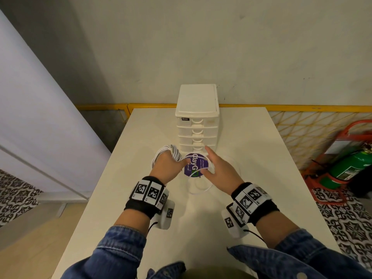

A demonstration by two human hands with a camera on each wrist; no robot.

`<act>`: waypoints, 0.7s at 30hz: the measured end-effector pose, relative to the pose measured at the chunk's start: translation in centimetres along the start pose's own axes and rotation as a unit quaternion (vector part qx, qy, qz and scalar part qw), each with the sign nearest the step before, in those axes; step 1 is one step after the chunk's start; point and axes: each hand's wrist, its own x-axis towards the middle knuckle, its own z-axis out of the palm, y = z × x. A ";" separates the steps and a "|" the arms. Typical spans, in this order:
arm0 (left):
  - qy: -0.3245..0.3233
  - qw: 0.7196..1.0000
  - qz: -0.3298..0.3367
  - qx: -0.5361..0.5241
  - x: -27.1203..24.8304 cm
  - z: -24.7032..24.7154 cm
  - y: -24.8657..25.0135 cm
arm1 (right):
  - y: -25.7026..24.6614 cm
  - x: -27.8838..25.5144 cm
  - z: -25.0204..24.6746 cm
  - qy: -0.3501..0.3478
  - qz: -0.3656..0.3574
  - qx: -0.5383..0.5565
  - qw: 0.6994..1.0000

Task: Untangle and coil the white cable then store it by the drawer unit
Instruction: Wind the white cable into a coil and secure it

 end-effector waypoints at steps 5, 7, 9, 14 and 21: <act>0.020 1.000 0.003 -0.022 0.8 -1.8 -0.3 | 3.0 0.1 -1.1 0.018 0.028 -0.076 0.997; 0.034 0.999 0.002 -0.017 1.1 -2.3 -0.8 | 4.1 0.3 -2.1 0.042 0.039 -0.136 0.989; 0.046 0.999 -0.010 0.006 1.1 -2.6 -1.1 | 4.9 0.4 -2.8 0.059 0.056 -0.166 0.983; 0.033 0.998 -0.002 0.052 0.6 -1.8 -0.2 | 2.2 0.4 -2.8 0.030 0.015 -0.088 0.996; -0.126 0.990 0.045 -0.037 0.3 -0.2 0.5 | -1.2 1.0 -1.1 0.002 -0.076 -0.158 0.984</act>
